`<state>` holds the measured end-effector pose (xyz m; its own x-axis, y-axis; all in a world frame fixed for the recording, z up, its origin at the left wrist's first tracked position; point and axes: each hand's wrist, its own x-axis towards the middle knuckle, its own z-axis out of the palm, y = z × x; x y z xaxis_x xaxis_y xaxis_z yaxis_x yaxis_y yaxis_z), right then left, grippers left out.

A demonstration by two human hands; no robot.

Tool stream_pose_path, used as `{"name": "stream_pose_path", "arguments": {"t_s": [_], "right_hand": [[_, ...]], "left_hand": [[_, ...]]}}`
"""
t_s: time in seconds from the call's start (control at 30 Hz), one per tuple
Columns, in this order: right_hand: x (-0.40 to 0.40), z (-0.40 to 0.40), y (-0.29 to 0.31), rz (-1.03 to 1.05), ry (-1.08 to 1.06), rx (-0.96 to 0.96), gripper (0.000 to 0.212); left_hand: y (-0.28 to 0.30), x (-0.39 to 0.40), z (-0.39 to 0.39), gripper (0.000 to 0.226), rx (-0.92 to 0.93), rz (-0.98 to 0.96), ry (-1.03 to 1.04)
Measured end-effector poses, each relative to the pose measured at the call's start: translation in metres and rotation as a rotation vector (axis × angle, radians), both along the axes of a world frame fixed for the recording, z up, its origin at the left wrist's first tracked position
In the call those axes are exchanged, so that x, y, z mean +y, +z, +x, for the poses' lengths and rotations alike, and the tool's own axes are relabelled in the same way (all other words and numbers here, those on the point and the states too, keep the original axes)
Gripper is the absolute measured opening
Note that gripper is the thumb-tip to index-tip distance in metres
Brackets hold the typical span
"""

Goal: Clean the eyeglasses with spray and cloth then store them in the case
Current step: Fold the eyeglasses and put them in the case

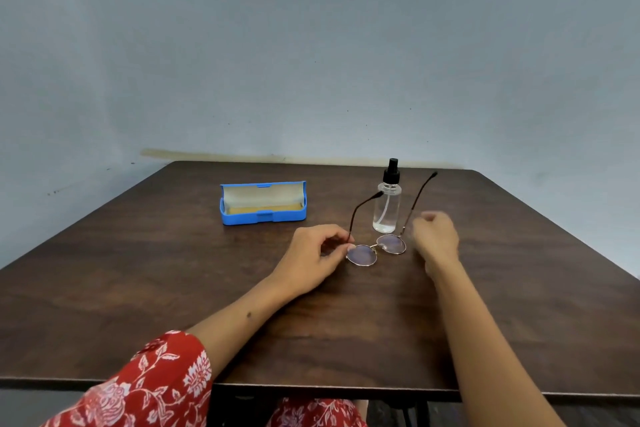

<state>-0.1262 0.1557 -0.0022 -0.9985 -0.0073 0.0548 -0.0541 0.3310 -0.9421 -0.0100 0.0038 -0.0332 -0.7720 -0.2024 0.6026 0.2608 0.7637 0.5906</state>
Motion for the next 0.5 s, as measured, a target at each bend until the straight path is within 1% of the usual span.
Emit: {"name": "stream_pose_path", "arguments": {"t_s": [0.07, 0.17, 0.27, 0.33, 0.37, 0.43, 0.5], "right_hand": [[-0.005, -0.001, -0.007, 0.068, 0.099, -0.033, 0.033], [-0.015, -0.001, -0.011, 0.113, 0.138, -0.017, 0.027], [-0.025, 0.0, -0.013, 0.142, 0.154, 0.049, 0.019], [-0.033, 0.002, -0.018, 0.152, 0.162, 0.12, 0.007], [-0.037, 0.003, -0.021, 0.142, 0.167, 0.158, 0.007], [-0.043, 0.003, -0.025, 0.121, 0.183, 0.217, 0.018], [-0.047, 0.004, -0.027, 0.124, 0.213, 0.256, 0.022]], "left_hand": [[0.0, -0.002, 0.0, 0.008, 0.0, 0.036, 0.015], [0.002, -0.01, 0.002, 0.008, 0.013, 0.068, 0.077], [0.001, -0.026, 0.004, 0.007, 0.022, 0.125, 0.175], [0.0, -0.037, 0.005, 0.006, 0.012, 0.186, 0.226], [0.0, -0.042, 0.006, 0.006, 0.004, 0.217, 0.241], [0.0, -0.048, 0.008, 0.007, -0.008, 0.259, 0.269], [-0.001, -0.053, 0.008, 0.009, -0.017, 0.281, 0.295]]}}
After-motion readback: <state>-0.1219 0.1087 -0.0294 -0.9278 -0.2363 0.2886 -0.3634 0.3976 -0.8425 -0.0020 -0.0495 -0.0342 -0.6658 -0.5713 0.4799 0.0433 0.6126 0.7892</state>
